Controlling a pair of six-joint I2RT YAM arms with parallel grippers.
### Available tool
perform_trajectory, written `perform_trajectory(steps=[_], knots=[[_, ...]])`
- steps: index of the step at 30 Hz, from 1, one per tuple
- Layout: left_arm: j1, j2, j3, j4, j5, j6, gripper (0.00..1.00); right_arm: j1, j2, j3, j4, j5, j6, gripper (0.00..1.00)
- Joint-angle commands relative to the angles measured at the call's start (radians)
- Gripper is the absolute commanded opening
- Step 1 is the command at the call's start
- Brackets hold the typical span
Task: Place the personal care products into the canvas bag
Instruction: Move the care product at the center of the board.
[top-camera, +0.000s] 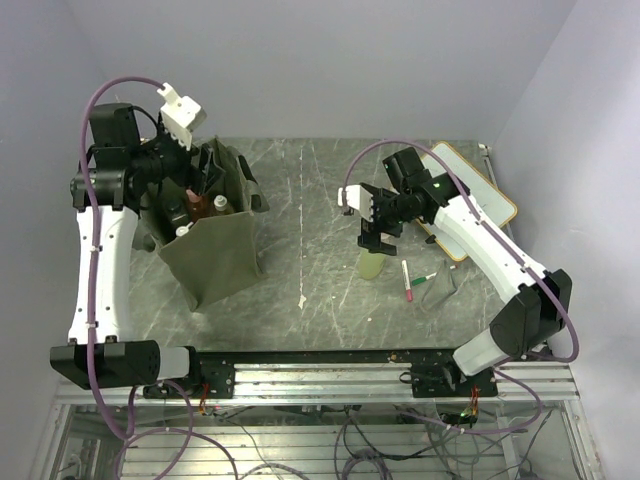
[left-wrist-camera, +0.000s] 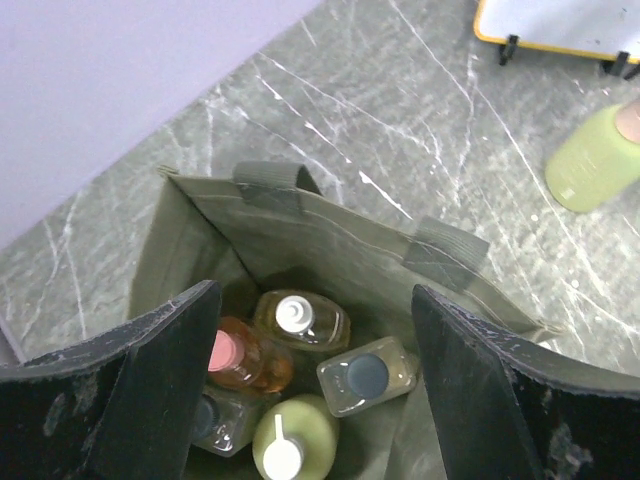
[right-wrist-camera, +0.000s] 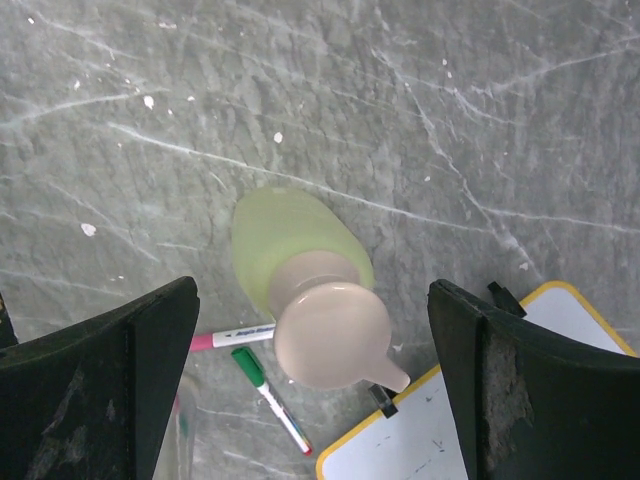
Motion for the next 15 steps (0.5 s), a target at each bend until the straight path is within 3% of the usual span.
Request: perform_trajectory(steps=[1,9,15], knots=[[-0.021,0.004,0.032,-0.086,0.088,0.069,0.86,-0.002,0.032,-0.010,-0.012,0.052,-0.046,0.98],[-0.041,-0.008,-0.008,-0.121,0.111,0.108,0.85,-0.002,0.071,-0.008,-0.062,0.075,-0.116,0.93],[-0.046,-0.013,-0.018,-0.132,0.098,0.122,0.84,-0.002,0.085,-0.007,-0.091,0.092,-0.138,0.84]])
